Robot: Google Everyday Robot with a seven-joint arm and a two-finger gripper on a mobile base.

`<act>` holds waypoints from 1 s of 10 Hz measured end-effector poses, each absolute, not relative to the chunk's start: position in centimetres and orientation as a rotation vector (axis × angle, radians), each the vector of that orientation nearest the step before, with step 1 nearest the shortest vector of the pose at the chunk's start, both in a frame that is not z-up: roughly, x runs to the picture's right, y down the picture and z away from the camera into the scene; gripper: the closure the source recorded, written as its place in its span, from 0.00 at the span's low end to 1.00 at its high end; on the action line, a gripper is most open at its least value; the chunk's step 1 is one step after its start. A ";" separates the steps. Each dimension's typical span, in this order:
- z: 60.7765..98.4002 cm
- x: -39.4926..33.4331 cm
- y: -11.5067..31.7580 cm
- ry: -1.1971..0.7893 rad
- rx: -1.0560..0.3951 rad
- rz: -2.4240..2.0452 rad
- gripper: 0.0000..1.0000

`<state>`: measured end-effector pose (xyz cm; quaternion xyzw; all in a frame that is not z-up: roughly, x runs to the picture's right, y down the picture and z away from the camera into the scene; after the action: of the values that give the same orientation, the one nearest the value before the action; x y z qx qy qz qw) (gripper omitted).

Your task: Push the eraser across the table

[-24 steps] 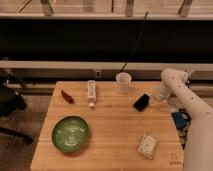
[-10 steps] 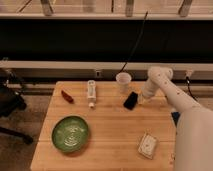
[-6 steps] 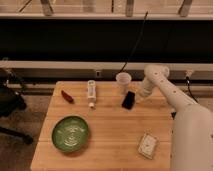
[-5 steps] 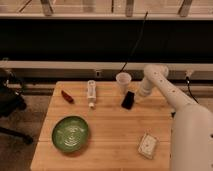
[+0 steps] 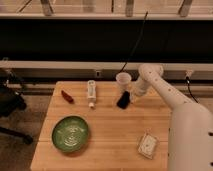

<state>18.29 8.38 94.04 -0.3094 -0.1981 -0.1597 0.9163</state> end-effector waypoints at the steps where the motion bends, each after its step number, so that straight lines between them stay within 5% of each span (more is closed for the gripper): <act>1: 93.9 17.6 8.5 -0.416 -0.637 -0.340 1.00; 10: 93.8 14.3 8.7 -0.467 -0.632 -0.396 1.00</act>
<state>14.29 8.69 93.75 -0.3060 -0.2259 -0.1915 0.9048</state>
